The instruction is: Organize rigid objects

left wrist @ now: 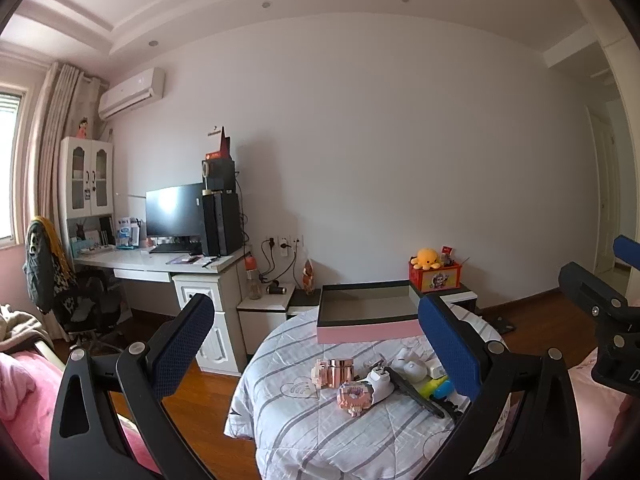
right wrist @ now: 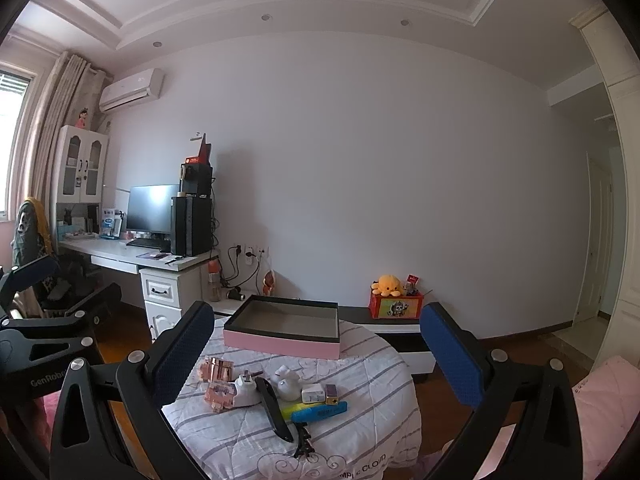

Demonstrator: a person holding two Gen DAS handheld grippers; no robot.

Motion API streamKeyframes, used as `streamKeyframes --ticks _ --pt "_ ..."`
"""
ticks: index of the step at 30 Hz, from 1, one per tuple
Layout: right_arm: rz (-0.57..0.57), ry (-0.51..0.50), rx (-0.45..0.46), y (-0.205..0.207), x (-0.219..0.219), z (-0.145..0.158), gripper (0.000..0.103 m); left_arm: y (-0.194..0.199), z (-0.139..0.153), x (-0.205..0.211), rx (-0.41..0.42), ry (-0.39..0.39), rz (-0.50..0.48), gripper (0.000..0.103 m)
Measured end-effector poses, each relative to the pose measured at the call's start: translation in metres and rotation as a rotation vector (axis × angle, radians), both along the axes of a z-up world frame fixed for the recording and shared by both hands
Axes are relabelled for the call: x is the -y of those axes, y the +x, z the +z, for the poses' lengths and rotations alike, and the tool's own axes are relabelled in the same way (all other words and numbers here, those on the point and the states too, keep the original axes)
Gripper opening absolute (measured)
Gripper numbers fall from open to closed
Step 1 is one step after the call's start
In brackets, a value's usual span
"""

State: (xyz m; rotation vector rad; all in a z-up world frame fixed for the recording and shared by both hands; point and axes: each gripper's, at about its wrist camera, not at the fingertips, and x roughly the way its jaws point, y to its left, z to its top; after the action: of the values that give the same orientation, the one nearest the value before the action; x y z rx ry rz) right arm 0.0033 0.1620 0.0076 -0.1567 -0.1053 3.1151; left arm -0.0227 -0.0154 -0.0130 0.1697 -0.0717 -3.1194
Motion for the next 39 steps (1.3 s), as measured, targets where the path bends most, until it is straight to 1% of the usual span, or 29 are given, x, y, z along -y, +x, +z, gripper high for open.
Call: streamKeyframes --ticks 4,8,11,14,15,18,21,24,28,30,35,38,39 --pt "-0.012 -0.01 0.023 -0.014 -0.007 -0.009 0.103 -0.017 -0.01 0.001 0.02 0.019 -0.002 0.103" --pt "-0.029 -0.016 0.066 -0.037 -0.016 -0.027 0.103 -0.042 -0.027 0.002 0.068 0.029 -0.012 0.103" --pt "-0.035 -0.024 0.119 -0.059 -0.023 -0.045 0.103 -0.068 -0.046 0.005 0.13 0.034 -0.016 0.103" --pt "-0.035 -0.041 0.204 -0.088 -0.032 -0.07 0.103 -0.096 -0.065 0.007 0.202 0.044 -0.014 0.103" --pt "-0.031 -0.045 0.232 -0.097 -0.034 -0.076 0.103 -0.107 -0.073 0.007 0.232 0.038 -0.015 0.103" --pt "-0.025 -0.051 0.308 -0.122 -0.038 -0.096 0.103 -0.127 -0.089 0.006 0.282 0.011 -0.005 0.103" --pt "-0.017 -0.055 0.369 -0.14 -0.038 -0.114 0.103 -0.147 -0.108 0.005 0.351 -0.005 -0.01 0.103" --pt "-0.015 -0.053 0.438 -0.157 -0.039 -0.133 0.103 -0.168 -0.13 0.004 0.441 -0.03 -0.018 0.103" --pt "-0.007 -0.062 0.521 -0.177 -0.042 -0.154 0.103 -0.188 -0.152 0.001 0.526 -0.048 -0.026 0.103" --pt "-0.008 -0.061 0.546 -0.186 -0.043 -0.161 0.103 -0.198 -0.16 0.0 0.569 -0.042 -0.043 0.103" --pt "-0.003 -0.065 0.591 -0.206 -0.049 -0.171 0.103 -0.212 -0.174 -0.001 0.623 -0.048 -0.048 0.103" --pt "0.01 -0.067 0.617 -0.216 -0.05 -0.178 0.103 -0.217 -0.181 -0.006 0.666 -0.032 -0.089 0.103" --pt "0.012 -0.065 0.628 -0.219 -0.051 -0.18 0.103 -0.22 -0.185 -0.009 0.679 -0.037 -0.109 0.103"
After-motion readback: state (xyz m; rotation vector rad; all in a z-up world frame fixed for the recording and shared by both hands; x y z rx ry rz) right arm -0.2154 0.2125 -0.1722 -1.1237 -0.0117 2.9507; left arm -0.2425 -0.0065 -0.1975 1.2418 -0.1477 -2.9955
